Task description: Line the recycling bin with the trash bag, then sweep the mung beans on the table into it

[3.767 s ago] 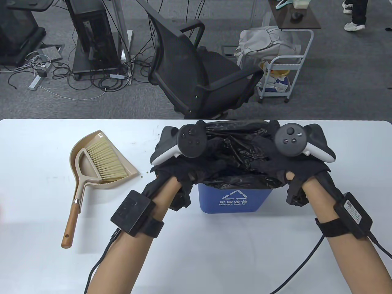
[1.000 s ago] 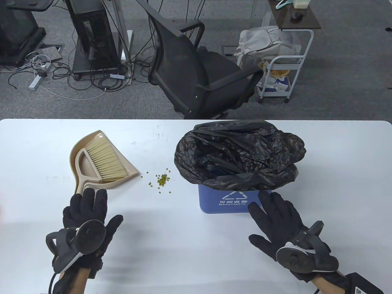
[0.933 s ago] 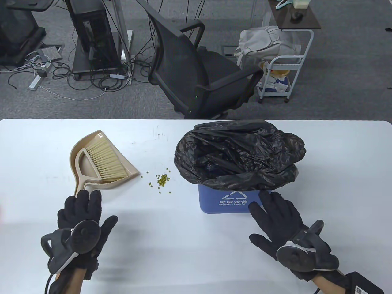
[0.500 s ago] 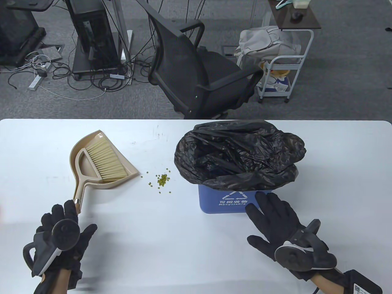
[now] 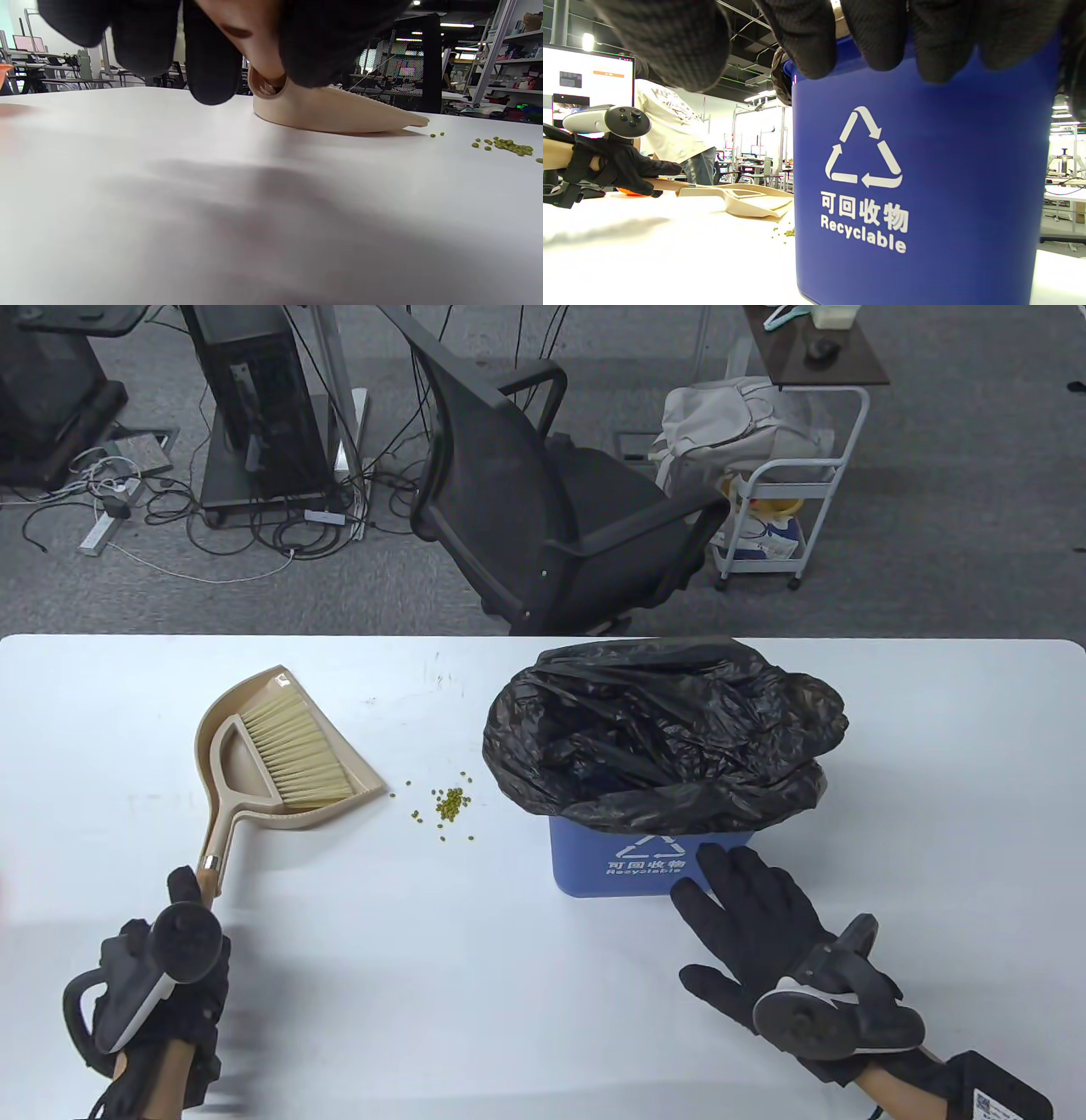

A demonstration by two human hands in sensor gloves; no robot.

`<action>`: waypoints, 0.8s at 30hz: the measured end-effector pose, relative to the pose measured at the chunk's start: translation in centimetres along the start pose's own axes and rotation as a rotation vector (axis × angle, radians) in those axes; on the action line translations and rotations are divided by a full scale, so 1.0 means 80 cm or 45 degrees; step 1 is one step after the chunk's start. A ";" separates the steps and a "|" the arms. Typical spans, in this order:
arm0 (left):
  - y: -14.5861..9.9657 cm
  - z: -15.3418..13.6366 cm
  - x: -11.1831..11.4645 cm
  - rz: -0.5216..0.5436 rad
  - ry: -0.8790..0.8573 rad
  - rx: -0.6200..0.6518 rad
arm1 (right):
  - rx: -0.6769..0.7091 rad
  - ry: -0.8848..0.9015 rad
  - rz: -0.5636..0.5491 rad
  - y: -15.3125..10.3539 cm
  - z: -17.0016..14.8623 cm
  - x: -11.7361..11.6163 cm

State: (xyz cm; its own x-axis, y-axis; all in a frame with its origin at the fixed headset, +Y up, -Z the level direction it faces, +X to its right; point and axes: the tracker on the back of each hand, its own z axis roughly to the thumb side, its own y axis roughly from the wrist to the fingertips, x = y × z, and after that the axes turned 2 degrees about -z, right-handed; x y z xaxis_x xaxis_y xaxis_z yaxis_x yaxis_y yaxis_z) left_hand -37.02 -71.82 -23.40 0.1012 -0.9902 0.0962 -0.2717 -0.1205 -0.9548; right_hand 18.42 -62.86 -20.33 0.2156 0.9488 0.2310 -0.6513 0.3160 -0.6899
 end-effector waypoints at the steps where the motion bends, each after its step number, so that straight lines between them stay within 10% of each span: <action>1: 0.000 0.000 0.000 0.003 0.001 -0.010 | 0.000 0.002 -0.001 0.000 0.000 0.000; 24: -0.037 0.076 -0.063 0.484 0.132 0.043 | -0.031 0.040 -0.034 -0.003 -0.010 0.001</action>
State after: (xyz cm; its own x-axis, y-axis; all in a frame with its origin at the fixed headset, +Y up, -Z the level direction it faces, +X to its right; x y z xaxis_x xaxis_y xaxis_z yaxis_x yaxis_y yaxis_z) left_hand -30.90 -66.03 -22.80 -0.0984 -0.9658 -0.2398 -0.2390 0.2568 -0.9364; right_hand 19.22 -62.84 -20.71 0.2556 0.9395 0.2278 -0.6272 0.3405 -0.7005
